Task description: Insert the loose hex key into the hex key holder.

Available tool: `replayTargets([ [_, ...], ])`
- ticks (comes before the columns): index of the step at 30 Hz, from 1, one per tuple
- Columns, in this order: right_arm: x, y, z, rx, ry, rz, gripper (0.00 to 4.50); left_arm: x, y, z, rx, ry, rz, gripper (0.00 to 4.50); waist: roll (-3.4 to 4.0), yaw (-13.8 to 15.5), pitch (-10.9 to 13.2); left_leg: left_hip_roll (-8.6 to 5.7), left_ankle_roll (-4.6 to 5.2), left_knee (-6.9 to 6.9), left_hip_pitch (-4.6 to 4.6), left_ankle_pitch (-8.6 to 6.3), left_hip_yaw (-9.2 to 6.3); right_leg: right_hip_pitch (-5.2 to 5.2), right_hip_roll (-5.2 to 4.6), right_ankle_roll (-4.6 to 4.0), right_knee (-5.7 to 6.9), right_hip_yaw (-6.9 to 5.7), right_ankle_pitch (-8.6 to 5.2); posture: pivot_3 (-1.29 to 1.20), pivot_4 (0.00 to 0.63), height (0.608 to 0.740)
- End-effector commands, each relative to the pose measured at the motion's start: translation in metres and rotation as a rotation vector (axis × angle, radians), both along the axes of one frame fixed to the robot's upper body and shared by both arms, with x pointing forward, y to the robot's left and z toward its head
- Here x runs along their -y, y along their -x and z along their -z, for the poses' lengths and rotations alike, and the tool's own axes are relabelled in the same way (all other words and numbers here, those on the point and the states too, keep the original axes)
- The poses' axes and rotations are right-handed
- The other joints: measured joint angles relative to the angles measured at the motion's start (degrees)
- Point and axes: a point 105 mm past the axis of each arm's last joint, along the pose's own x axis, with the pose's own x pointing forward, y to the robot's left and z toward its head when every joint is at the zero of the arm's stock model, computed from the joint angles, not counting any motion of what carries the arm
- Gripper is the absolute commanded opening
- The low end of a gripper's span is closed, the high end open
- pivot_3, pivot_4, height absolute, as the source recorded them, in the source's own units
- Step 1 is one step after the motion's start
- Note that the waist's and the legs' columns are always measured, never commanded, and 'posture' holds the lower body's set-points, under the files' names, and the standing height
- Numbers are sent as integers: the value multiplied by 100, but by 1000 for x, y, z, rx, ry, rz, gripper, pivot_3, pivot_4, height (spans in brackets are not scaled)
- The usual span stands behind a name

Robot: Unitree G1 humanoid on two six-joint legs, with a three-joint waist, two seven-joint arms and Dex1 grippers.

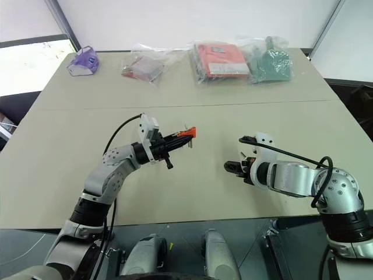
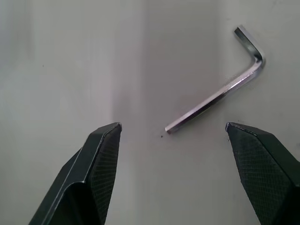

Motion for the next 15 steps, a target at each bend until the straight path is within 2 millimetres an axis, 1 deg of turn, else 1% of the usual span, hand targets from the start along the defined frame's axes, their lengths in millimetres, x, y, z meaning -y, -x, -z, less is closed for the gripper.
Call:
replayTargets([
  [1,5,-6,-2,-10,16,27,3666,-2,3,-14,66,19,-8,0,-1,4,-1,0,0,0,-2,0,0,1,0,0,-1,0,0,0,150,740],
  [5,5,-10,-2,-17,39,27,3666,-1,5,-14,64,20,-11,0,-2,3,-1,-1,0,4,-2,0,0,2,1,-1,-2,4,0,0,150,740],
  [7,10,-9,1,-31,54,39,3666,-1,5,-14,64,19,-12,0,-2,4,-1,-1,0,4,-2,0,0,3,1,-1,-1,5,0,0,150,740],
  [10,14,-8,1,-26,71,42,3666,-3,5,-14,62,20,-17,0,-3,16,-2,-1,0,3,-2,0,0,3,1,-1,-3,5,0,0,150,740],
  [15,18,-12,10,-27,99,44,3666,0,4,-11,54,23,-18,0,-12,18,-8,-1,0,5,-4,0,0,6,1,0,-7,6,0,0,150,740],
])
